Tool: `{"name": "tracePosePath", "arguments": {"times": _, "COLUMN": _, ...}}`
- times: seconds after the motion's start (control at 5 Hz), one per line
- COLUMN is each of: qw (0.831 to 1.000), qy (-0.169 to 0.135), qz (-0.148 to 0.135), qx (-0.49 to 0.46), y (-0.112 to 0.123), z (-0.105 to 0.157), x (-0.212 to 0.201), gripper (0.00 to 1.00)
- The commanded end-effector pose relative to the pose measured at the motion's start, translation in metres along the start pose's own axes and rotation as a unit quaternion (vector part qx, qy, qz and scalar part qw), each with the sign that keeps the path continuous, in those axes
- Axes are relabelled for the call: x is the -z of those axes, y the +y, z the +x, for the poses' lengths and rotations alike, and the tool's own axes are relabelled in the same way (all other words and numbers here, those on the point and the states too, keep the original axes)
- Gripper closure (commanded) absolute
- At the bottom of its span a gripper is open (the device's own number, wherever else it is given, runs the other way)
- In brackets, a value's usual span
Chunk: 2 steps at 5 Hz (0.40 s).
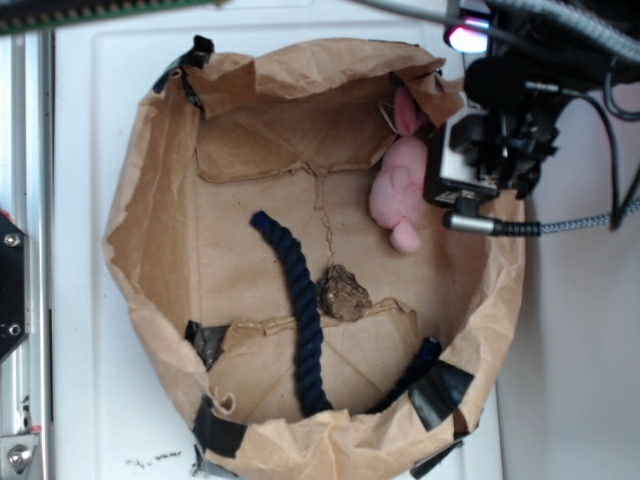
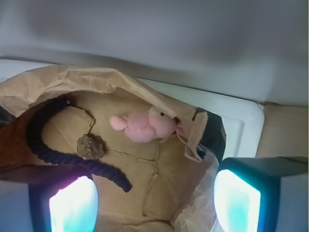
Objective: Grab the blue rope.
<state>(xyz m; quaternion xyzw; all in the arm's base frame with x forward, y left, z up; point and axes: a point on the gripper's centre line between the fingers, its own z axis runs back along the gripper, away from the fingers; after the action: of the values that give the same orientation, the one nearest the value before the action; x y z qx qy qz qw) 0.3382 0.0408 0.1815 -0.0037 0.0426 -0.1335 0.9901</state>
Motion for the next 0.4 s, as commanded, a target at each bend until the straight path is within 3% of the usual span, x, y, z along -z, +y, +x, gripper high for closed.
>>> {"name": "tracePosePath", "arguments": {"times": 0.0, "qw": 0.996, "qy": -0.066, "qz": 0.015, "qx": 0.05, "y": -0.025, "z": 0.001, "x": -0.021, "gripper": 0.0}}
{"name": "tracePosePath", "arguments": {"times": 0.2, "qw": 0.993, "qy": -0.072, "qz": 0.01, "qx": 0.09, "y": -0.043, "z": -0.025, "x": -0.02, "gripper": 0.0}}
